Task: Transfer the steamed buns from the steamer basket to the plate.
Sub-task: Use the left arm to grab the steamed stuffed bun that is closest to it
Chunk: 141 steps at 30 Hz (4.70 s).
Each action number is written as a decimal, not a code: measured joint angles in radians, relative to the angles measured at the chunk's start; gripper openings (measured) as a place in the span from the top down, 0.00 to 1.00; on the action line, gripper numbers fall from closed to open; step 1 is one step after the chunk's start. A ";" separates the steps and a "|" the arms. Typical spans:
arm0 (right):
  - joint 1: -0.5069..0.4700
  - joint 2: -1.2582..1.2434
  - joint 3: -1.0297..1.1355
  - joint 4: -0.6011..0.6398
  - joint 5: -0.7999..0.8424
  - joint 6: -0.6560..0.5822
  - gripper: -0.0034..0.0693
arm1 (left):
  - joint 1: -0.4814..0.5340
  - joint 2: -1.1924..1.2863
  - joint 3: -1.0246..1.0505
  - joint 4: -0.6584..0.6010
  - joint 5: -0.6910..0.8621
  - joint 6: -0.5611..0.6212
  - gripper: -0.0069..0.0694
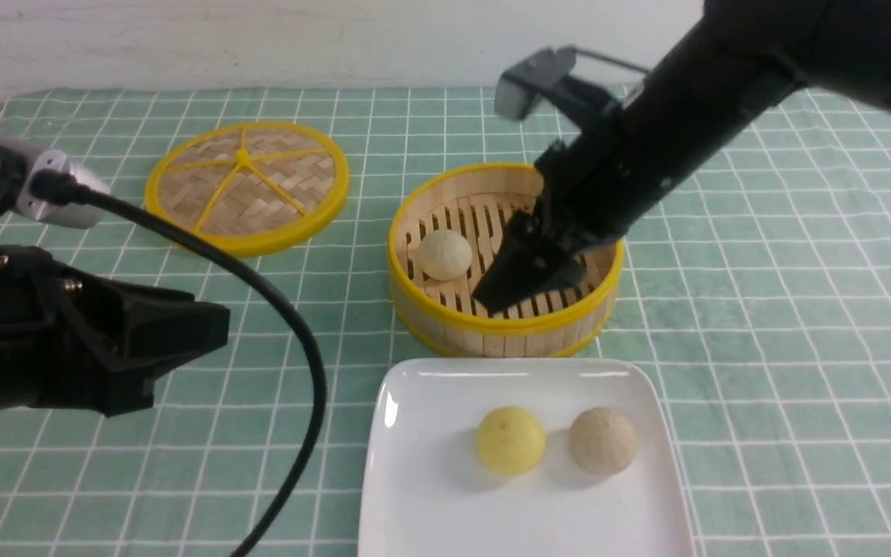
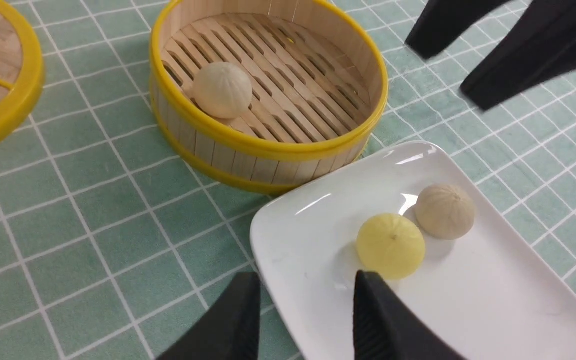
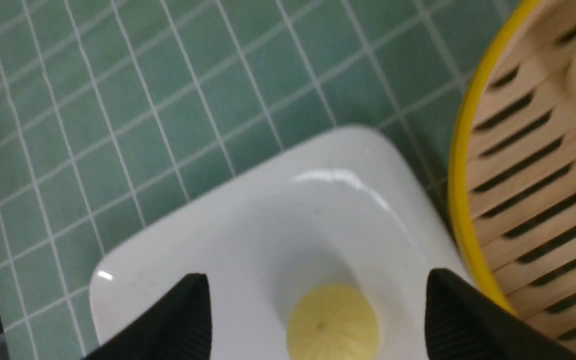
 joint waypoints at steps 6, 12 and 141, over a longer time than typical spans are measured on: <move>0.000 -0.184 -0.113 -0.040 -0.002 0.000 0.20 | 0.000 0.000 0.000 -0.002 -0.015 0.000 0.53; 0.000 -0.422 -0.129 -0.214 -0.010 0.048 0.20 | 0.000 0.000 0.000 -0.027 -0.029 0.001 0.53; 0.000 -0.679 -0.026 -0.547 0.103 0.338 0.56 | -0.437 1.210 -0.974 0.341 -0.181 -0.062 0.56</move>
